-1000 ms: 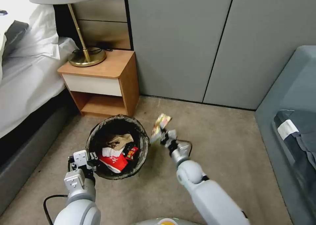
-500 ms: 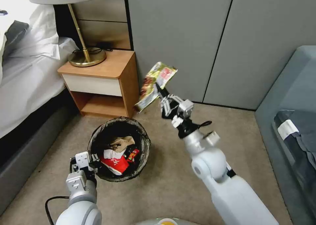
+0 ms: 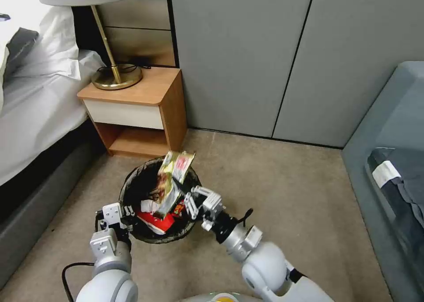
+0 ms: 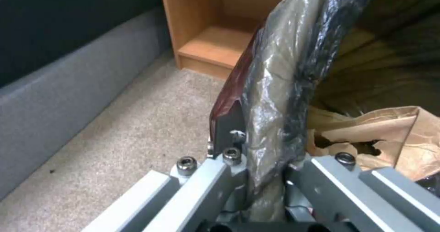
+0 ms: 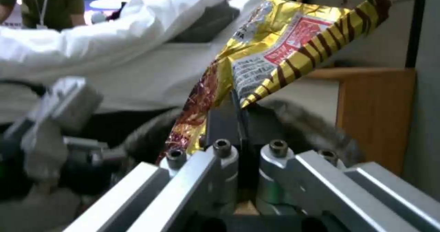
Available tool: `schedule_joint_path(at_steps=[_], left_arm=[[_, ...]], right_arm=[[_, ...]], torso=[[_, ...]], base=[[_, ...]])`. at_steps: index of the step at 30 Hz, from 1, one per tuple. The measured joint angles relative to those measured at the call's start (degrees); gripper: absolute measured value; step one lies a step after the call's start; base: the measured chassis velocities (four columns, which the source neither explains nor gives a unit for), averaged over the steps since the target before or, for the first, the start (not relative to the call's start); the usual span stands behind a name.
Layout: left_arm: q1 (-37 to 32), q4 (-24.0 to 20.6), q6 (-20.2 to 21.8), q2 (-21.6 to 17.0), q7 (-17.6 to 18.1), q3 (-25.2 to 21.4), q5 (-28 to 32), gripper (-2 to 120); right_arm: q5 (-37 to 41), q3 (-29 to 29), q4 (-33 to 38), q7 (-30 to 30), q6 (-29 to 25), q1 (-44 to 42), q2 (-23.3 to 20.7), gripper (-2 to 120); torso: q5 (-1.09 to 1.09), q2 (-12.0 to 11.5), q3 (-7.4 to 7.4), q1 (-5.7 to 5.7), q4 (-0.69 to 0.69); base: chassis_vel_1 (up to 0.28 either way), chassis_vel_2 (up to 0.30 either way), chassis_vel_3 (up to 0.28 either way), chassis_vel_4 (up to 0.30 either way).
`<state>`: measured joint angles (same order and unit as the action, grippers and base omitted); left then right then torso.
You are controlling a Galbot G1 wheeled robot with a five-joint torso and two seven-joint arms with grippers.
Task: Pick up the trash bin, then pick up the garbage from the floor and place it into the trash bin.
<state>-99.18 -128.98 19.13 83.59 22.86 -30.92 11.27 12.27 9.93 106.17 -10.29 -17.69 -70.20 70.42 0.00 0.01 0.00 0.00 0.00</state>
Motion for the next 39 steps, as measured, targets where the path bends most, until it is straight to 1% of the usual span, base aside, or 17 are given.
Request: schedule_joint_path(at_steps=[3,8,10,11,15,16,19,20,23,24,26,27,29,30,31,33,39], left_arm=[[-0.1,0.0,0.0,0.0,0.0,0.2,0.0,0],[0.0,-0.1,0.0,0.0,0.0,0.3,-0.1,0],[0.0,-0.2,0.0,0.1,0.0,0.3,-0.1,0],[0.0,-0.2,0.0,0.1,0.0,0.3,-0.1,0],[0.1,-0.2,0.0,0.1,-0.1,0.4,-0.2,0],[0.1,-0.2,0.0,0.1,-0.1,0.4,-0.2,0],[0.0,-0.2,0.0,0.2,-0.1,0.4,-0.3,0],[0.0,-0.2,0.0,0.2,-0.1,0.4,-0.3,0],[-0.1,-0.2,0.0,0.4,-0.1,0.6,-0.6,0],[-0.1,-0.2,0.0,0.4,-0.1,0.6,-0.6,0],[-0.3,-0.3,0.0,0.4,-0.1,0.8,-0.7,0],[-0.3,-0.3,0.0,0.4,-0.1,0.8,-0.7,0],[-0.4,-0.4,0.0,0.5,-0.1,0.8,-0.8,0],[-0.4,-0.4,0.0,0.5,-0.1,0.8,-0.8,0],[-0.4,-0.4,0.0,0.5,-0.1,0.8,-0.8,0],[-0.4,-0.4,0.0,0.4,-0.1,0.7,-0.8,0],[0.1,0.5,-0.1,0.3,-0.1,0.4,-0.8,0]], right_arm=[[-1.2,1.1,-3.5,0.3,-0.2,0.6,0.7,0],[-1.9,2.1,-6.2,1.1,0.4,0.9,1.3,1],[-2.6,2.6,-7.3,1.2,0.5,1.1,1.7,13],[-2.6,2.6,-7.3,1.2,0.5,1.1,1.7,13],[-3.0,3.1,-7.4,1.2,0.5,1.1,1.6,31],[-3.0,3.1,-7.4,1.2,0.5,1.1,1.6,31],[-3.0,3.1,-6.8,1.2,0.6,1.1,1.4,44],[-3.0,3.1,-6.8,1.2,0.6,1.1,1.4,44],[-3.0,3.0,-6.2,1.2,0.8,1.1,1.1,59],[-3.0,3.0,-6.2,1.2,0.8,1.1,1.1,59],[-3.0,2.9,-5.7,1.3,1.1,1.3,1.0,69],[-3.0,2.9,-5.7,1.3,1.1,1.3,1.0,69],[-3.0,2.7,-5.1,1.7,1.4,1.6,0.8,81],[-3.0,2.7,-5.1,1.7,1.4,1.6,0.8,81],[-3.0,2.6,-4.7,2.0,1.6,1.7,0.7,84],[-3.9,2.1,-3.2,3.1,1.9,1.8,0.5,96],[-7.0,0.8,0.8,4.8,2.2,1.5,-1.0,100]], torso=[[0.0,0.0,0.0,0.0,0.0],[0.0,0.0,0.0,0.0,0.0],[0.0,0.0,0.0,0.0,0.0],[0.0,0.0,0.0,0.0,0.0],[0.0,0.0,0.0,0.0,0.0],[0.0,0.0,0.0,0.0,0.0],[0.0,0.0,0.0,0.0,0.0],[0.0,0.0,0.0,0.0,0.0],[0.0,0.0,0.0,0.0,0.0],[0.0,0.0,0.0,0.0,0.0],[0.0,0.0,0.0,0.0,0.0],[0.0,0.0,0.0,0.0,0.0],[0.0,0.0,0.0,0.0,0.0],[0.0,0.0,0.0,0.0,0.0],[0.0,0.0,0.0,0.0,0.0],[0.0,0.0,0.0,0.0,0.0],[0.0,0.0,0.0,0.0,0.0]], base=[[0.0,0.0,0.0,0.0],[0.0,0.0,0.0,0.0],[0.0,0.0,0.0,0.0],[0.0,0.0,0.0,0.0],[0.0,0.0,0.0,0.0],[0.0,0.0,0.0,0.0],[0.0,0.0,0.0,0.0],[0.0,0.0,0.0,0.0],[0.0,0.0,0.0,0.0],[0.0,0.0,0.0,0.0],[0.0,0.0,0.0,0.0],[0.0,0.0,0.0,0.0],[0.0,0.0,0.0,0.0],[0.0,0.0,0.0,0.0],[0.0,0.0,0.0,0.0],[0.0,0.0,0.0,0.0],[0.0,0.0,0.0,0.0]])
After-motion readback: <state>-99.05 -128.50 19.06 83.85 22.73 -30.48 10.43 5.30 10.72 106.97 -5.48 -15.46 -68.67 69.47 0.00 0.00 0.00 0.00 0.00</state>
